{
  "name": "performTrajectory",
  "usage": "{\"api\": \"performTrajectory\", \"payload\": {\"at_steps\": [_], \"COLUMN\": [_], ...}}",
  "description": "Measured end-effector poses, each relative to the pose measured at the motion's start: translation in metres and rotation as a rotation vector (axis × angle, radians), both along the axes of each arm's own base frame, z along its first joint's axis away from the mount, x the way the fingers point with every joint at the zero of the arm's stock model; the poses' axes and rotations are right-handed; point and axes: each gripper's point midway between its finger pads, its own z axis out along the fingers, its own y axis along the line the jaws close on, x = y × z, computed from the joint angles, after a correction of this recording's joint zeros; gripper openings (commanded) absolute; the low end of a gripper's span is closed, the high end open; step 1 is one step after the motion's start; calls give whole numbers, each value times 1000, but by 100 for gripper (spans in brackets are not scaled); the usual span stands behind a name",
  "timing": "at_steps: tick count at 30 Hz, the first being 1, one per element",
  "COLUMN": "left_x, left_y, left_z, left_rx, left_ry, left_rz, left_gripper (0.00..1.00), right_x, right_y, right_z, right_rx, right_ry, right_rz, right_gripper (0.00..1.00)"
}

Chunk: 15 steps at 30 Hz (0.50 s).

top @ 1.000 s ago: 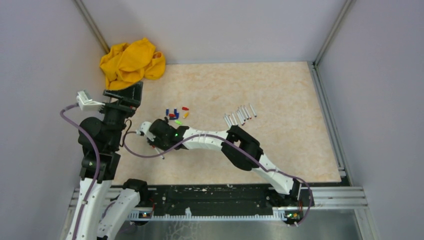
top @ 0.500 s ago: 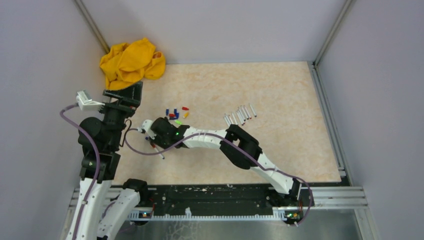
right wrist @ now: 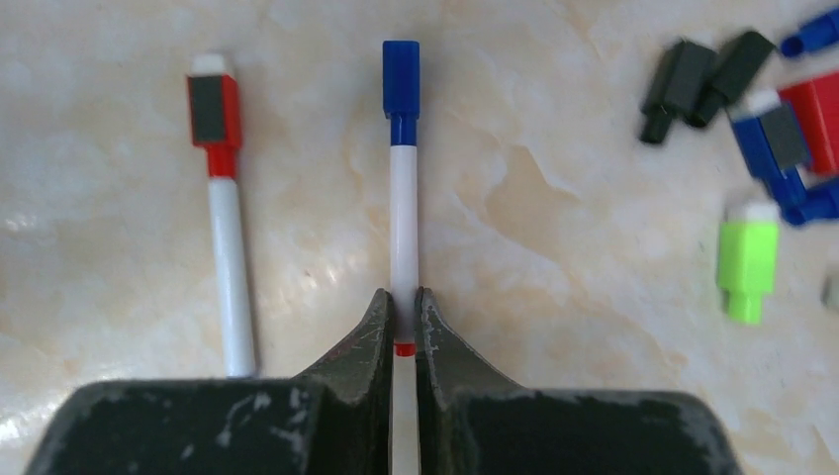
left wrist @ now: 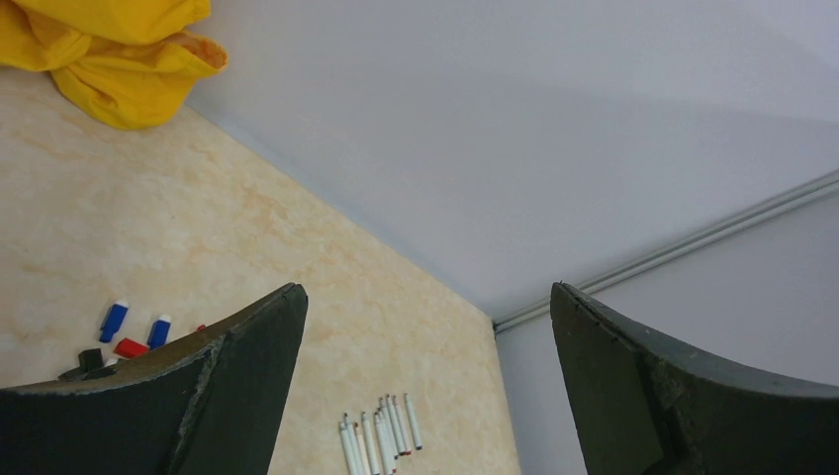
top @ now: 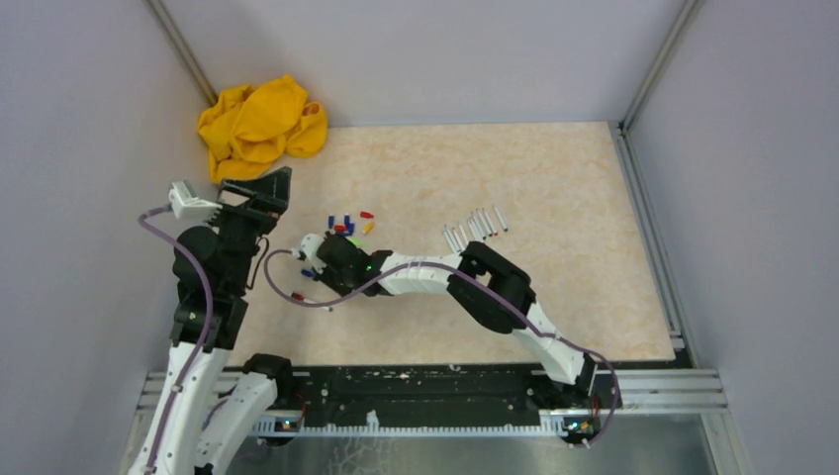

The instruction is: Open the pen caps

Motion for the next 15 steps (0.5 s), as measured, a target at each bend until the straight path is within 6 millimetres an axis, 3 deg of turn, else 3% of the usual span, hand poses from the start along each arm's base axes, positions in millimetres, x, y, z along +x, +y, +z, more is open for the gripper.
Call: {"api": "performTrajectory", "payload": {"at_steps": [9,15], "left_x": [33,55], "left_y": [-11,-35], "left_z": [-58,-110], "left_rx": [18,-7], "left_ry": [133,257], "left_rz": [-19,-119], "left_gripper": [99,99], "right_x": [18,29], "right_y": [-80,-122], "right_z": [1,12], "right_rx": [-3,23], "right_ry": [42,35], "right_rz": [-158,-250], "right_gripper": [0,0]}}
